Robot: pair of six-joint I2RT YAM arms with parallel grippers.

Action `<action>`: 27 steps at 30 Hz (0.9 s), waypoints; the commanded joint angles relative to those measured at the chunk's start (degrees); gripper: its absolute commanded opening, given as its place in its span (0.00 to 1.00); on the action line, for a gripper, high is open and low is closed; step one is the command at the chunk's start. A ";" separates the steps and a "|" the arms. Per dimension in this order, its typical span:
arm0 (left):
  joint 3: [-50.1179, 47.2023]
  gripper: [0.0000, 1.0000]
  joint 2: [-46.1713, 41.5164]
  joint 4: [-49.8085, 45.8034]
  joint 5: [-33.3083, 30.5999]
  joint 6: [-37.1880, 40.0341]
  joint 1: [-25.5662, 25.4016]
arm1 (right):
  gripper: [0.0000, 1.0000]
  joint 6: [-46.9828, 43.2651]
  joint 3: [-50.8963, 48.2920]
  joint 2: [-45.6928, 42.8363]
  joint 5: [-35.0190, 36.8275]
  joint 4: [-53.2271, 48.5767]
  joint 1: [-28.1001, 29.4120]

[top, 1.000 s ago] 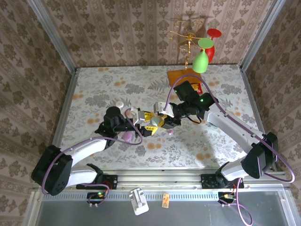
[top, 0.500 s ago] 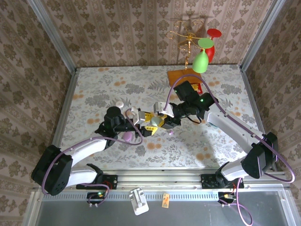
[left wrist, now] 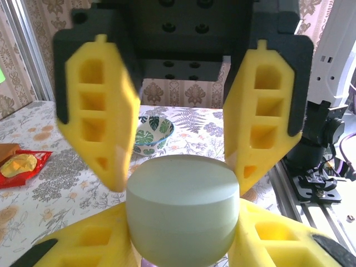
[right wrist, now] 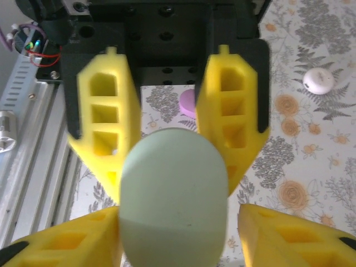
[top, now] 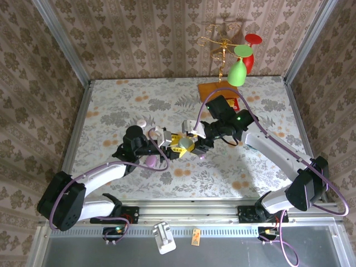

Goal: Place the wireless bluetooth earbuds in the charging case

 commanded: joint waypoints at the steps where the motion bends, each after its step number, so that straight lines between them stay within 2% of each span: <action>1: 1.02 0.29 -0.60 2.35 2.51 -0.10 -0.55 | 0.69 1.40 -1.22 -0.78 1.71 2.82 -0.40; 4: 0.76 0.28 -0.61 2.35 2.69 -0.02 -0.53 | 0.80 1.58 -1.69 -1.08 1.89 3.21 -0.49; 6: 0.59 0.28 -0.61 2.35 2.60 0.18 -0.45 | 0.82 1.78 -2.02 -1.35 2.35 3.69 -0.67; 21: 0.40 0.28 0.28 2.00 2.58 1.70 -0.29 | 0.87 5.71 -4.80 -5.83 3.01 9.80 -3.02; 27: 0.14 0.28 0.11 2.28 3.18 2.47 -0.22 | 0.88 9.09 -5.50 -6.34 5.95 13.89 -3.61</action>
